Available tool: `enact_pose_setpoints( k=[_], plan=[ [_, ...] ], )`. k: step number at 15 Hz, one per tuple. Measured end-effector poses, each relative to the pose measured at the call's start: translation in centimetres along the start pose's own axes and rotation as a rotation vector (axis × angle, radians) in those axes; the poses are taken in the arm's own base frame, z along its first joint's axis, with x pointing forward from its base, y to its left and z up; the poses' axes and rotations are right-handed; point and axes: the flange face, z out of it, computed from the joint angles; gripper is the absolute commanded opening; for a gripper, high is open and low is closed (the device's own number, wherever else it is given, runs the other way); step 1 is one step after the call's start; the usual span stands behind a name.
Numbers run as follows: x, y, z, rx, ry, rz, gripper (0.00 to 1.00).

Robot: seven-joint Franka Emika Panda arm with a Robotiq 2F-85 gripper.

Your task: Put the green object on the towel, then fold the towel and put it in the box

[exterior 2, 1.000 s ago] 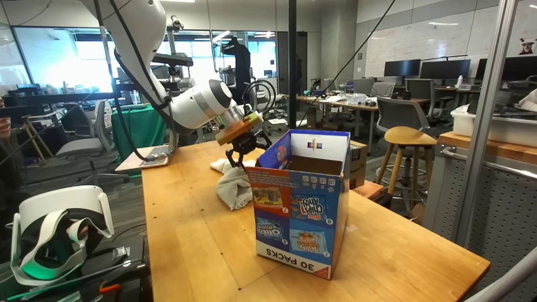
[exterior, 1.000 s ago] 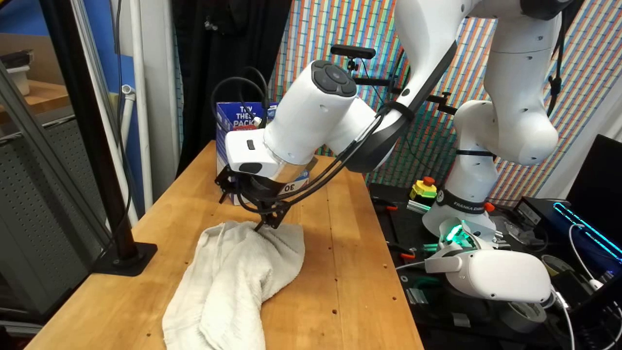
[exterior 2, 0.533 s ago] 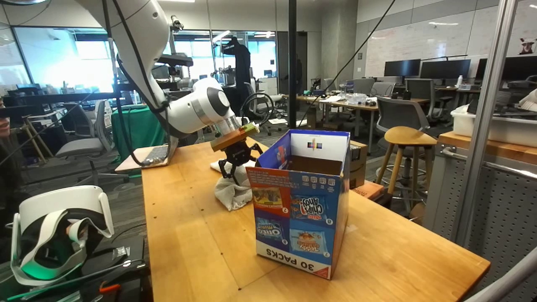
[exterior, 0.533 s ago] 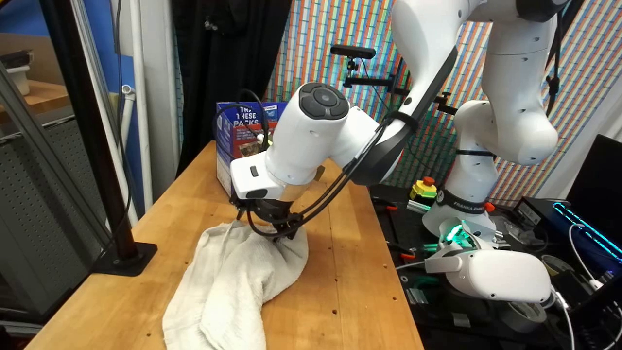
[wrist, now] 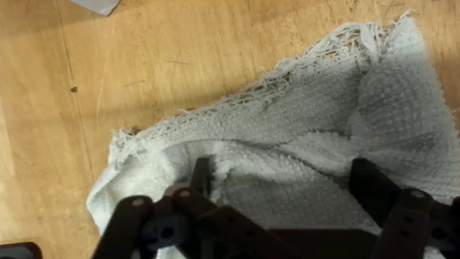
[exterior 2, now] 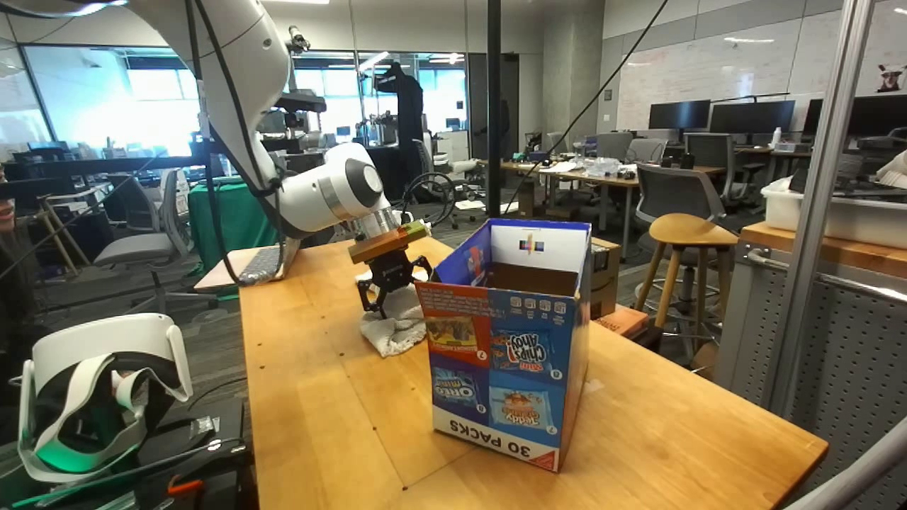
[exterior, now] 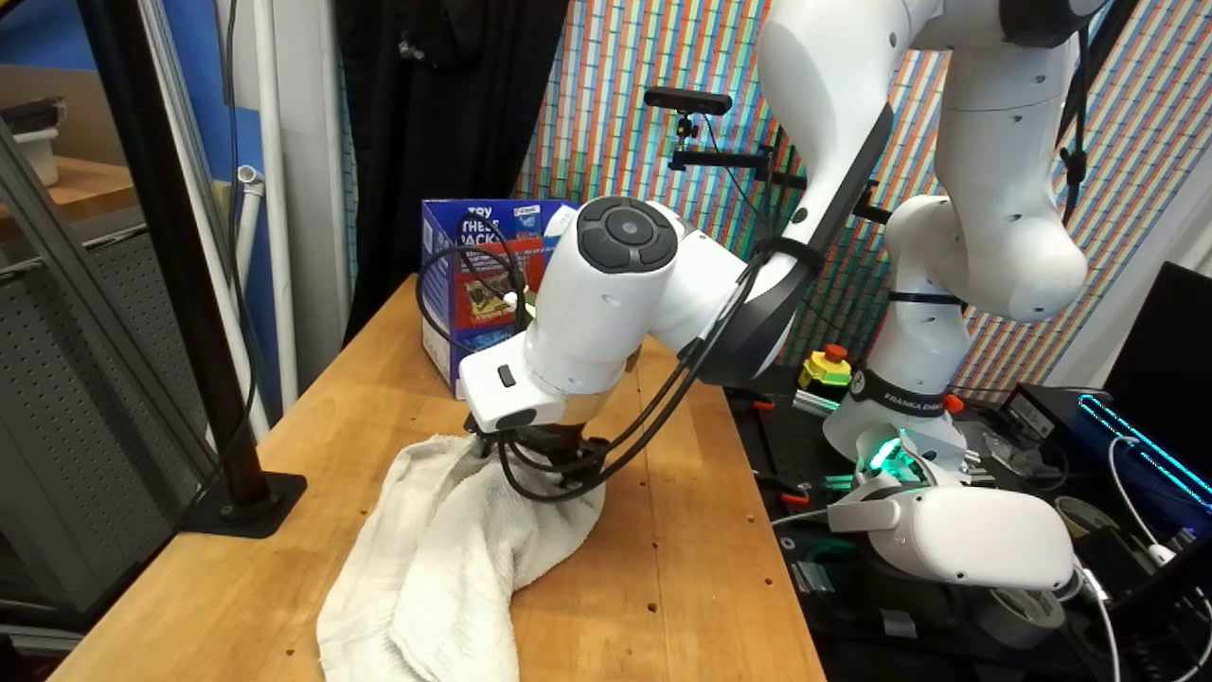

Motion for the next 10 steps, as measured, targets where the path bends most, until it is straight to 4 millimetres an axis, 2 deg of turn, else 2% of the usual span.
enact_pose_setpoints(
  k=[1,3,6,10],
  plan=[
    [0.04,-0.13,0.24,0.006,-0.002,-0.010,0.74],
    [0.13,-0.32,0.47,0.015,-0.004,-0.035,0.70],
    [0.35,-0.67,0.38,0.037,-0.005,-0.066,0.44],
    [0.33,-0.68,-0.18,0.066,-0.009,-0.091,0.16]
  ],
)
